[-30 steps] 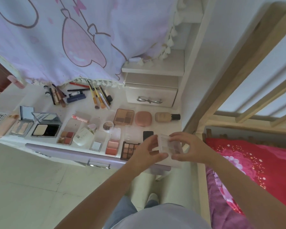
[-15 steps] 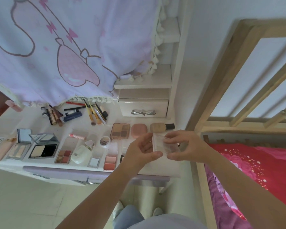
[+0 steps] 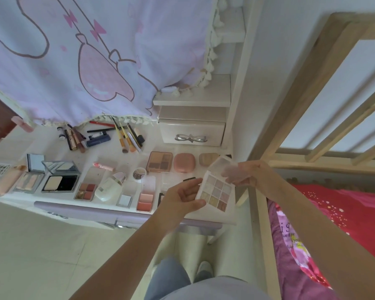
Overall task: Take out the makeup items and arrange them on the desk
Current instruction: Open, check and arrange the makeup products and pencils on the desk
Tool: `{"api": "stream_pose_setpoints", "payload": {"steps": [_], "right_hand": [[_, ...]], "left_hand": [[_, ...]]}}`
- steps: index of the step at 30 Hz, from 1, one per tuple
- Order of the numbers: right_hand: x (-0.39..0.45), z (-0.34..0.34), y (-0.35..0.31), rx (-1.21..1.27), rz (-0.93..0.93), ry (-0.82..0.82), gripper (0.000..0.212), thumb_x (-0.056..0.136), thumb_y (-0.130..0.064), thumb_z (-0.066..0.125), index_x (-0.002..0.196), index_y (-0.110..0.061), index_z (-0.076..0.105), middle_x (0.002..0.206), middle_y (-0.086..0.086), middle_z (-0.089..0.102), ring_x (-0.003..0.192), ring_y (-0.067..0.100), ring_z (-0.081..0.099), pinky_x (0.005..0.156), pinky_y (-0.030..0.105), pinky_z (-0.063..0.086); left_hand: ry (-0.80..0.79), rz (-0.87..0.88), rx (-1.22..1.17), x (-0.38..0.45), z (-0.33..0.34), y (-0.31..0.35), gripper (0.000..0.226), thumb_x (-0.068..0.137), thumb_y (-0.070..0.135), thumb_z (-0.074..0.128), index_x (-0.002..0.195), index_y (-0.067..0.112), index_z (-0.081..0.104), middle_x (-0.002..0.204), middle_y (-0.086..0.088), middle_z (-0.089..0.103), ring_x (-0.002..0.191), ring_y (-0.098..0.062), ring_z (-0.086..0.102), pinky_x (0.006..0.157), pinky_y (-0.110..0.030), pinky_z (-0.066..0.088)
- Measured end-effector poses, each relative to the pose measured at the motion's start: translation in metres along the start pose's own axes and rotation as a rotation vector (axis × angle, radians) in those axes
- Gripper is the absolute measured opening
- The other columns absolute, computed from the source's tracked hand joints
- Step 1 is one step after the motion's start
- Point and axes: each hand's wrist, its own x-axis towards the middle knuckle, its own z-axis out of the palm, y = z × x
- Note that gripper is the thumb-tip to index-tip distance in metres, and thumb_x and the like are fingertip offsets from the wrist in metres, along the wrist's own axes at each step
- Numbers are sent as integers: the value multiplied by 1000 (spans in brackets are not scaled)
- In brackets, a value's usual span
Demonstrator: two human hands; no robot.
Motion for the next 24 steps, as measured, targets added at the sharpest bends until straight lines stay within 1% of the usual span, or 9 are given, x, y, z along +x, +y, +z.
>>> {"api": "stream_pose_setpoints", "payload": {"steps": [1,2,4,5,10,13,16,21,24], "right_hand": [[0,-1,3,37,16,2,52,55,-56,73,82,-12,70,73,-1,74,65,16,69,60,21,57],[-1,-2,6,49,38,4,57,62,-65,63,83,-12,69,71,0,74,62,14,69,59,22,57],[-3,-2,15,61,105,30,50,89,-53,38,86,-11,64,66,0,73,58,12,68,58,23,57],[-4,-2,17,71,138,64,47,94,-44,31,86,-11,63,64,0,72,58,12,68,59,23,57],[-12,-1,37,82,201,169,27,96,-21,39,96,-3,59,65,1,72,59,11,68,63,23,58],[-11,6,45,-30,235,204,18,96,-9,39,98,-2,57,72,4,68,56,5,67,62,18,56],[-1,14,54,-164,259,196,16,96,-9,41,100,-4,56,79,4,63,61,7,65,66,18,55],[23,7,76,-251,329,104,15,96,-11,42,95,-9,57,85,3,62,86,22,60,90,35,50],[44,-7,87,-348,350,29,15,95,-10,43,93,-12,58,84,0,61,82,16,56,81,30,51]], "left_hand": [[32,-18,14,-1,0,-5,45,71,-18,64,106,10,59,80,6,75,76,-5,70,71,-18,57],[59,-37,26,-2,-1,-12,42,75,-21,57,103,9,59,77,6,75,74,-5,70,69,-18,57],[88,-72,35,-4,0,-24,40,77,-22,52,100,11,60,76,6,74,73,-5,70,69,-18,57],[102,-83,33,-4,0,-29,39,78,-21,52,101,10,60,76,6,74,74,-6,70,71,-18,57],[209,-171,-53,-10,1,-54,32,81,-19,51,95,8,62,77,3,74,71,-8,71,68,-18,57],[277,-234,-64,-15,4,-65,28,81,-16,54,101,2,60,85,-4,70,70,-8,70,65,-16,56],[326,-280,87,-15,7,-76,29,80,-10,60,106,1,61,91,-7,68,79,-15,67,70,-16,55],[387,-325,259,0,12,-88,25,82,-1,62,105,9,63,100,-10,69,80,-15,64,71,-14,53],[462,-337,360,15,19,-94,27,83,6,63,110,6,62,108,-11,68,85,-16,61,82,-22,50]]}}
